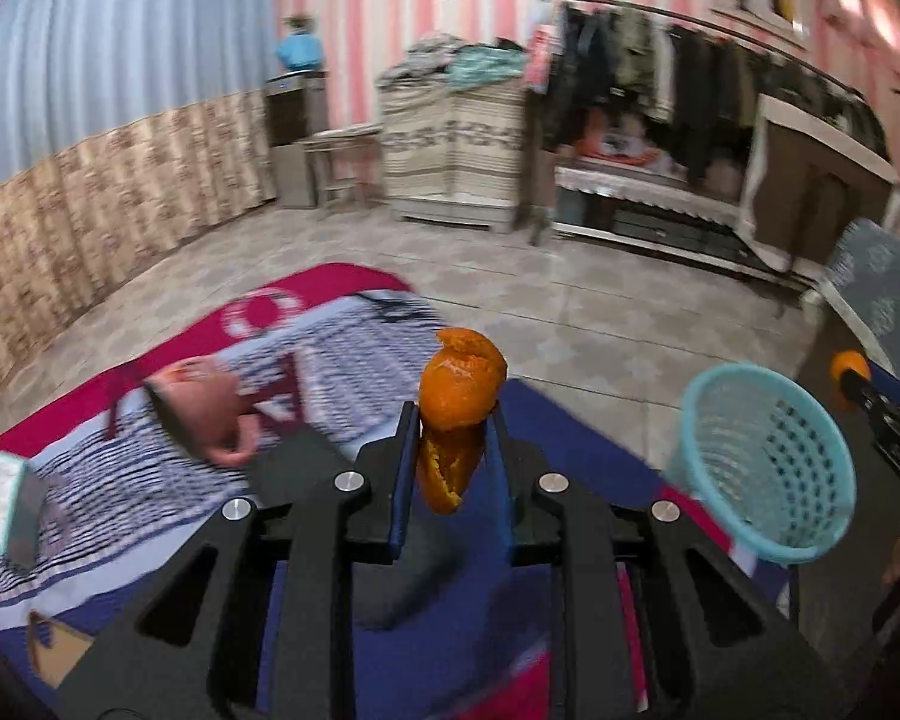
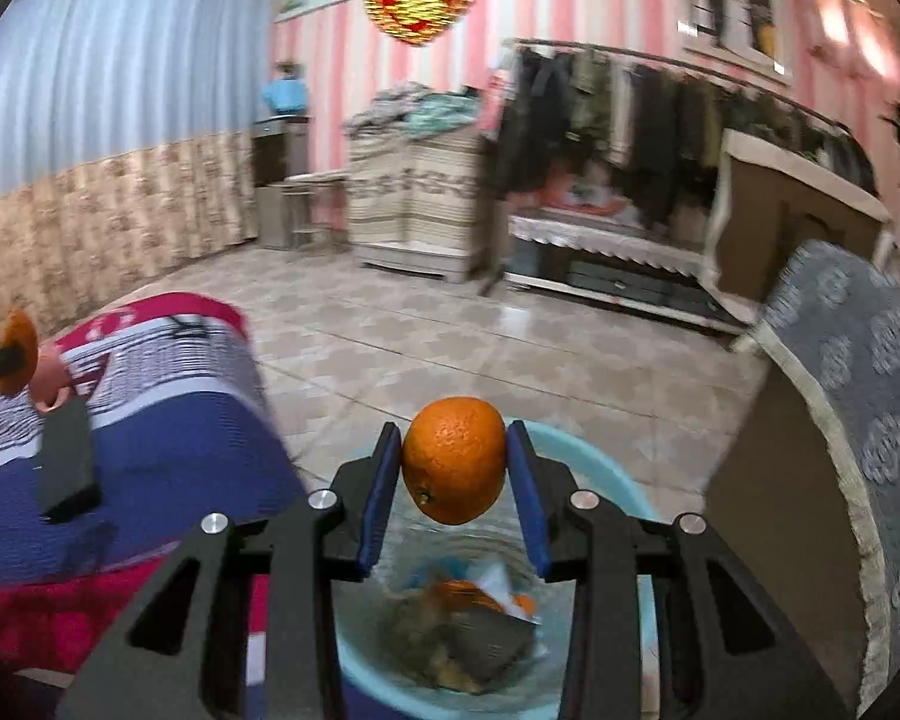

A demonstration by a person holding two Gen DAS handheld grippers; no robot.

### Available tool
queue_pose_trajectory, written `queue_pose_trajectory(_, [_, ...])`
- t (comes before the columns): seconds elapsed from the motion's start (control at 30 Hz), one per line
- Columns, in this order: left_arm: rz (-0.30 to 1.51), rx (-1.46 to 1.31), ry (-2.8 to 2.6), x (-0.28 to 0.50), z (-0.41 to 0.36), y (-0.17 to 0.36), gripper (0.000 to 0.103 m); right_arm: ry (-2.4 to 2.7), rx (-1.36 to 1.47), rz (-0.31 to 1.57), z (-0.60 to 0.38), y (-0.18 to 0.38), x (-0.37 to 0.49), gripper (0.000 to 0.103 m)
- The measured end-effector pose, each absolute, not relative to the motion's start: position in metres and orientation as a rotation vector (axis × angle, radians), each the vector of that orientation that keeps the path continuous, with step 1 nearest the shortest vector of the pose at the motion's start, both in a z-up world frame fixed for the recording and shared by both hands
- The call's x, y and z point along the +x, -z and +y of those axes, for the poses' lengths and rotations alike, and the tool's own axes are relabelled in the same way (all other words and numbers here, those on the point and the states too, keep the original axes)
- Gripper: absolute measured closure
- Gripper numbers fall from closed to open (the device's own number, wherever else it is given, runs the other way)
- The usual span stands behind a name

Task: Collect trash
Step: 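Carry both oranges over the blue basket and open both tools to drop them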

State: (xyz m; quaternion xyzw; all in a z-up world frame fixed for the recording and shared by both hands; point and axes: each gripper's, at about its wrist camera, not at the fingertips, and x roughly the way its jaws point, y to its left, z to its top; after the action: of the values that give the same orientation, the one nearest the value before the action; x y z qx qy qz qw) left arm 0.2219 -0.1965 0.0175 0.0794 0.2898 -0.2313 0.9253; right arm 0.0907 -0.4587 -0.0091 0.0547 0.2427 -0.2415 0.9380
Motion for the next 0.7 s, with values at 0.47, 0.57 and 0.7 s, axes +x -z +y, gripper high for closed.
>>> queue_pose_trajectory(0.47, [0.628,0.23,0.75,0.184,-0.357,0.018,0.082,0.608,0.285,0.5,-0.54,0.032,0.066,0.066])
queue_pose_trajectory(0.57, [0.644,0.256,0.783,0.177,-0.383,0.033,0.082,0.615,0.304,0.504,-0.546,0.036,0.062,0.066])
queue_pose_trajectory(0.7, [0.642,0.308,0.766,0.174,-0.402,0.044,0.059,0.626,0.338,0.508,-0.555,0.04,0.057,0.066])
